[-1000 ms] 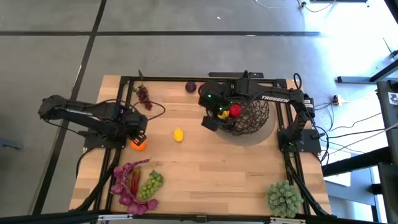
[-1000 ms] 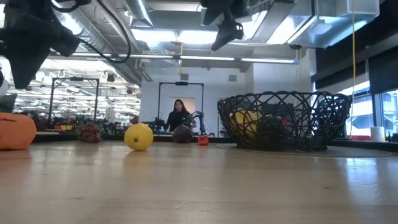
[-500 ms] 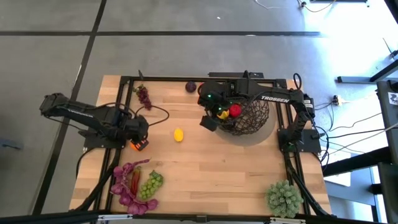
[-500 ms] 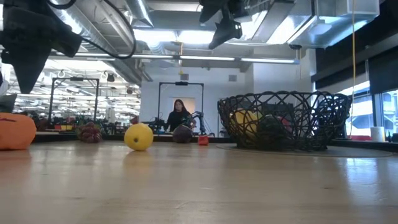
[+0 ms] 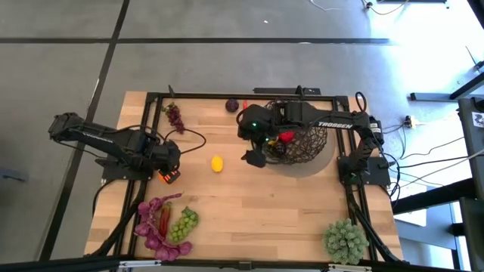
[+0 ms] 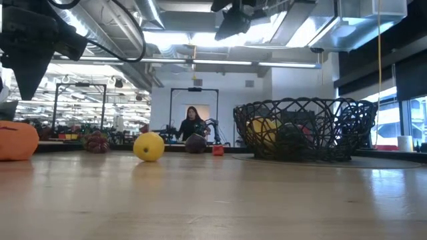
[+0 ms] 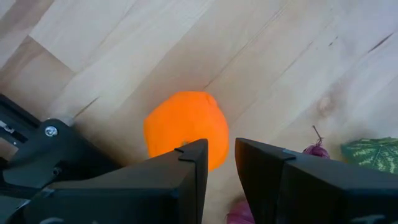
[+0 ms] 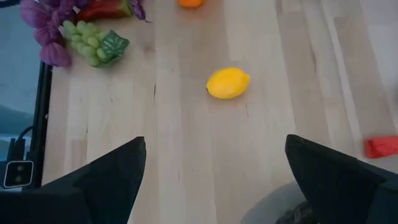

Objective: Build produce basket
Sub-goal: Put the orange into the black wire basket

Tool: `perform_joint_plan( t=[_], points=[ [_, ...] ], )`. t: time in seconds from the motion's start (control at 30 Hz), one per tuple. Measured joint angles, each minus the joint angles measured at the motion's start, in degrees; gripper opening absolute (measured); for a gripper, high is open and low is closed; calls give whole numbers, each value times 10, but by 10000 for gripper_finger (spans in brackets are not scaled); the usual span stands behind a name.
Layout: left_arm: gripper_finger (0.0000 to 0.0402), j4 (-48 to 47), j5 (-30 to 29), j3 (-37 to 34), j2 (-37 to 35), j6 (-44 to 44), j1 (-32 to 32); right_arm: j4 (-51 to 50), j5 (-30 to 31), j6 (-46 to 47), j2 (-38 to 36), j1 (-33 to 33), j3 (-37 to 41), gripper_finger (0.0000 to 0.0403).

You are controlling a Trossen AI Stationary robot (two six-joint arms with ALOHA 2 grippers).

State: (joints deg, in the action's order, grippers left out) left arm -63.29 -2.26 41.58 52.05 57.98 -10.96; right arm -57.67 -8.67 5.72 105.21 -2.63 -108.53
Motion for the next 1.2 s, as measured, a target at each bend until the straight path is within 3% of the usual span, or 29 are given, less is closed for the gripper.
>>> perform_joint_plan(
  t=[0.7,1.03,1.2],
  points=[
    [71,3,2,0,0,17,0,8,0,0,0,0,0,375],
    [76,3,-1,0,0,124,1,8,0,0,0,0,0,375],
    [113,3,-2,0,0,159,1,8,0,1,0,0,0,375]
  ],
)
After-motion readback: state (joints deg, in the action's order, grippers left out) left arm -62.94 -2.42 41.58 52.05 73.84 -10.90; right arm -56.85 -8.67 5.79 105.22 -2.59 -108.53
